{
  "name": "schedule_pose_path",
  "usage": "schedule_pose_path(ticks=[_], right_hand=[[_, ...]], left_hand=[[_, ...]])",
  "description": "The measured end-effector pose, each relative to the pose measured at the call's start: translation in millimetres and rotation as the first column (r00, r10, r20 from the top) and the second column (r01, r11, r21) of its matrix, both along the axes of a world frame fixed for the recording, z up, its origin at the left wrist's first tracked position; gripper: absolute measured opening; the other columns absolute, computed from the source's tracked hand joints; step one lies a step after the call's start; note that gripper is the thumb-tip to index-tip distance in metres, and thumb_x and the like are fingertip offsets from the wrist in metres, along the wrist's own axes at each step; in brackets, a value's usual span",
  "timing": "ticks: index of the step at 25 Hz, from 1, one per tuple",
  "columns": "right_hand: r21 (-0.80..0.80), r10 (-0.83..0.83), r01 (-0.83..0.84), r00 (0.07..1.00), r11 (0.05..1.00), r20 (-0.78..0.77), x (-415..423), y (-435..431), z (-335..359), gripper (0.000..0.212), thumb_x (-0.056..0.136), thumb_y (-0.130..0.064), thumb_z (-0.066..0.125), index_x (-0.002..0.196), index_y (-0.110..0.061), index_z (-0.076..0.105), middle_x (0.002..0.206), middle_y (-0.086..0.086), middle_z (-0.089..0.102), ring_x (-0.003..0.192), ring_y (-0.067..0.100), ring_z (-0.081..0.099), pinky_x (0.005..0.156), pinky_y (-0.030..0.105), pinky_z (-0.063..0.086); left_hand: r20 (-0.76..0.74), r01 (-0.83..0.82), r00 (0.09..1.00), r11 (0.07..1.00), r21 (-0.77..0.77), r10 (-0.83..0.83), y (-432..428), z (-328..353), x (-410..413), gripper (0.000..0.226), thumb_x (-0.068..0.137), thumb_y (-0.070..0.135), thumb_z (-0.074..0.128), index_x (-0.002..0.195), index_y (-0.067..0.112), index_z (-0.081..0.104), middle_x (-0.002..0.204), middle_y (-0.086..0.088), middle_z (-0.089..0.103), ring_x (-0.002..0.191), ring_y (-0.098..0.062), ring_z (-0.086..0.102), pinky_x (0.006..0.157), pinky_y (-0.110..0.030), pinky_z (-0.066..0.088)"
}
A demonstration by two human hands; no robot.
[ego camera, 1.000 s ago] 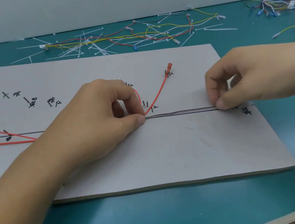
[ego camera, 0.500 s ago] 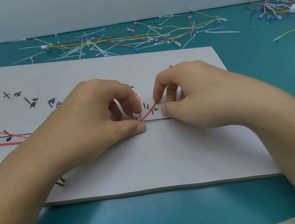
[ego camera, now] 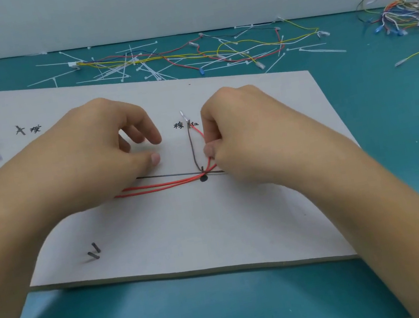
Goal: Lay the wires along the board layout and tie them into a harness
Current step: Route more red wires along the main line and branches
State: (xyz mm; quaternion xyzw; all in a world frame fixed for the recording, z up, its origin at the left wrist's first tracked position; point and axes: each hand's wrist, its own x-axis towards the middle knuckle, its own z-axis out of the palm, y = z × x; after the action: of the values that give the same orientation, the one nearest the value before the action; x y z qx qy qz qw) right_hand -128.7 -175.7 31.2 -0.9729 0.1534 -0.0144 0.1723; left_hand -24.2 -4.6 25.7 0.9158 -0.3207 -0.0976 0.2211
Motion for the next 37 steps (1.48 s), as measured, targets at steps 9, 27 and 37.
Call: schedule_pose_path(ticks=[9,27,37], right_hand=[[-0.036,0.031,-0.029,0.998,0.999,0.046,0.2,-4.3,-3.4,0.010,0.081,-0.015,0.065,0.078,-0.014,0.055,0.083,0.004,0.054,0.072,0.024,0.055,0.050,0.026,0.036],[-0.145,-0.227,0.220,0.974,0.965,-0.029,-65.3,-89.8,35.3,0.014,0.070,-0.050,0.071,0.080,-0.060,0.067,0.065,-0.035,0.064,0.055,0.005,0.063,0.060,0.027,0.050],[0.197,0.411,-0.396,0.910,0.897,-0.045,-13.1,-16.6,14.1,0.016,0.084,-0.052,0.067,0.090,-0.039,0.074,0.077,-0.022,0.068,0.070,0.002,0.063,0.059,0.023,0.046]], left_hand=[[-0.159,0.210,0.975,0.879,0.427,-0.156,23.8,9.9,5.7,0.130,0.019,0.111,0.043,0.140,0.076,0.014,0.146,0.054,0.005,0.147,0.003,0.026,0.123,-0.032,0.023],[0.042,0.067,0.997,0.996,-0.055,-0.065,41.5,24.3,39.6,0.016,0.092,0.037,0.074,0.094,0.054,0.073,0.085,0.032,0.071,0.068,0.011,0.065,0.065,-0.027,0.048],[-0.168,0.149,0.976,0.987,0.052,-0.138,50.2,19.2,46.7,0.027,0.073,0.064,0.077,0.094,0.048,0.071,0.080,0.014,0.077,0.069,-0.006,0.071,0.086,-0.046,0.057]])
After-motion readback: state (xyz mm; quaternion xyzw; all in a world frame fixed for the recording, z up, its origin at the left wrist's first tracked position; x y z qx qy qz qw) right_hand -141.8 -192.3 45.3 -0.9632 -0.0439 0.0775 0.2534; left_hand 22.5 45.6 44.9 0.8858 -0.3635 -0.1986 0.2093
